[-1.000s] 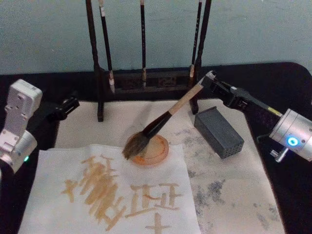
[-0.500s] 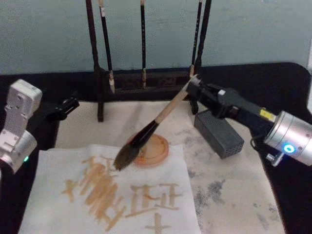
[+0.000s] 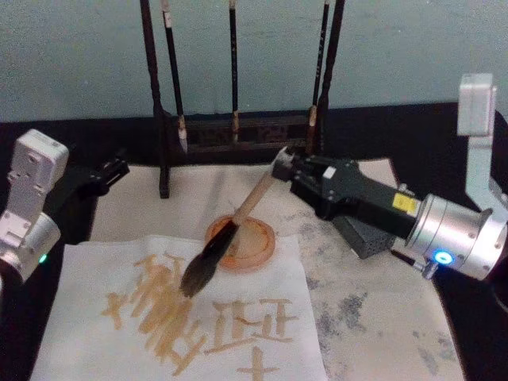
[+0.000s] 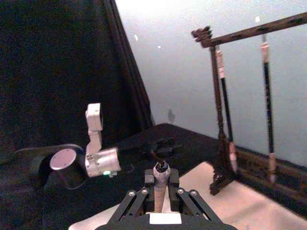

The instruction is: Pick up the brush from the inkstone, write on the paper, then place the brush back to its original position.

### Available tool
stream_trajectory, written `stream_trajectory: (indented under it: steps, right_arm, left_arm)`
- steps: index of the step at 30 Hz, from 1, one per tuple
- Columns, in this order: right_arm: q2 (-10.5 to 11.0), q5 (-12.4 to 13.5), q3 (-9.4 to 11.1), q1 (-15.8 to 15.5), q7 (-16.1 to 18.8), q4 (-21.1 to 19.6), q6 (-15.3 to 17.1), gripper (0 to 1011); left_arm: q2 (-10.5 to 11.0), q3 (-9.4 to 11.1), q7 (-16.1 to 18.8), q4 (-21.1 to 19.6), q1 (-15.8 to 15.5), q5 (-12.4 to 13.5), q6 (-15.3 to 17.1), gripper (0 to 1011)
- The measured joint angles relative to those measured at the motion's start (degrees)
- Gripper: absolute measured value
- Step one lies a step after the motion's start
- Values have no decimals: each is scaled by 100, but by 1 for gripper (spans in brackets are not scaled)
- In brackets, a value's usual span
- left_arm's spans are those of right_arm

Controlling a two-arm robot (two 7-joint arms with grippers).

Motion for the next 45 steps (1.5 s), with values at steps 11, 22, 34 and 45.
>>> stream_trajectory:
  steps: [11, 22, 34, 45]
  right_arm:
    - [-132, -192, -28, -95, -14, 28, 156, 171]
    - [-115, -223, 172, -272, 21, 205, 200, 170]
    - [112, -107, 581, -518, 126, 213, 114, 170]
    - [269, -121, 938, -986, 23, -92, -146, 170]
  left_arm:
    - [0, 0, 0, 0, 0, 0, 0, 1002]
    - [0, 0, 0, 0, 0, 0, 0, 1002]
    - [0, 0, 0, 0, 0, 0, 0, 1002]
    - [0, 0, 0, 0, 0, 0, 0, 1002]
